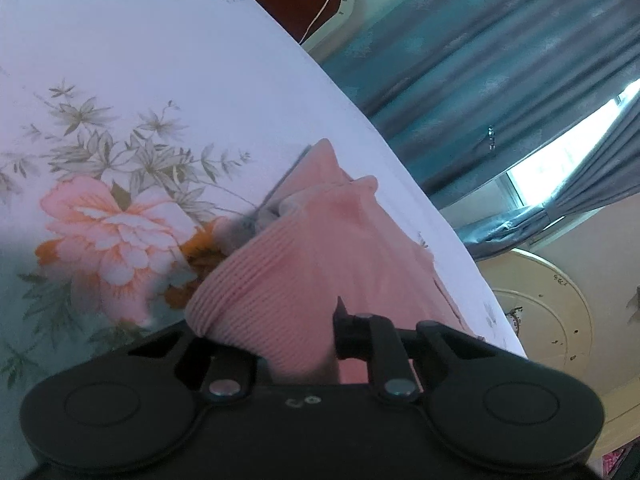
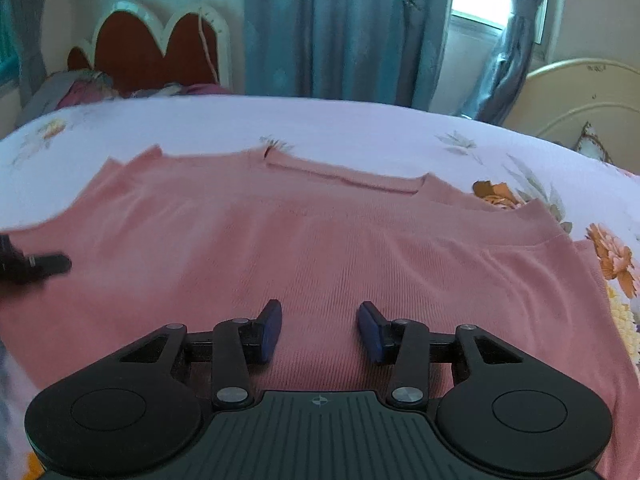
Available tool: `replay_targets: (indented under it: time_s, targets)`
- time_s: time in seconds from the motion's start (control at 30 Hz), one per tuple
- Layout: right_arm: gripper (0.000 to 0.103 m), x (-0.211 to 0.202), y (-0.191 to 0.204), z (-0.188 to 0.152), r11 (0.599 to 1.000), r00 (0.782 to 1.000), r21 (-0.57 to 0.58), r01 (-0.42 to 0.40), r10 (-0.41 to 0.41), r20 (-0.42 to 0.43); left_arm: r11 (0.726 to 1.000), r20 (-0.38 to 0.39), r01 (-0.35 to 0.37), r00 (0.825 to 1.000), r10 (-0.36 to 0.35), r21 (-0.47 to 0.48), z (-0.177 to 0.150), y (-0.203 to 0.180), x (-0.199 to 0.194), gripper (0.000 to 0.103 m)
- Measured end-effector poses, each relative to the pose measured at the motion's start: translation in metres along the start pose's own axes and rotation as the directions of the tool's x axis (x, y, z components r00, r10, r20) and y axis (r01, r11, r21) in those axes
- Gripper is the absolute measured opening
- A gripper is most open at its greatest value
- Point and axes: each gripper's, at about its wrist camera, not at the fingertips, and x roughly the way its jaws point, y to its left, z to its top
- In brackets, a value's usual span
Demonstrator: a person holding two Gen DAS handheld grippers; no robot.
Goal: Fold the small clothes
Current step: 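Grasp the side edge of the folded sweater with the left gripper, then fold the held side over toward the middle with the left gripper and release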
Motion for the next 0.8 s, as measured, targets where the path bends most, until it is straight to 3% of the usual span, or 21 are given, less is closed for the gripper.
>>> replay_targets:
  time_s: [0.3,0.53,0.63,0.8]
  targets:
    - [0.044,0.015,0.001,-0.004,1.000,1.000,-0.028,0.008,-0.009,-0.021,1.000,0.016,0.005,1.000,-0.005,0.004,0.003,-0.005,-0.007,0.014]
    - [0.044,0.003,-0.023,0.001,0.993,0.995,0.064,-0.094,0.094,0.015,0.983,0.111,-0.039,0.994,0.020,0.179,-0.001,-0.055,-0.021,0.013]
    - [0.044,-0.011,-0.045,0.002,0.985,0.992,0.121,-0.123,0.117,0.054,0.940,0.129,-0.033,0.992,-0.012,0.340,-0.010,-0.098,-0.025,0.013]
    - [0.044,-0.033,-0.099,0.000,0.969,0.989,0.203,-0.140,0.126,0.079,0.812,0.075,0.050,0.991,-0.115,0.582,-0.046,-0.185,-0.019,0.013]
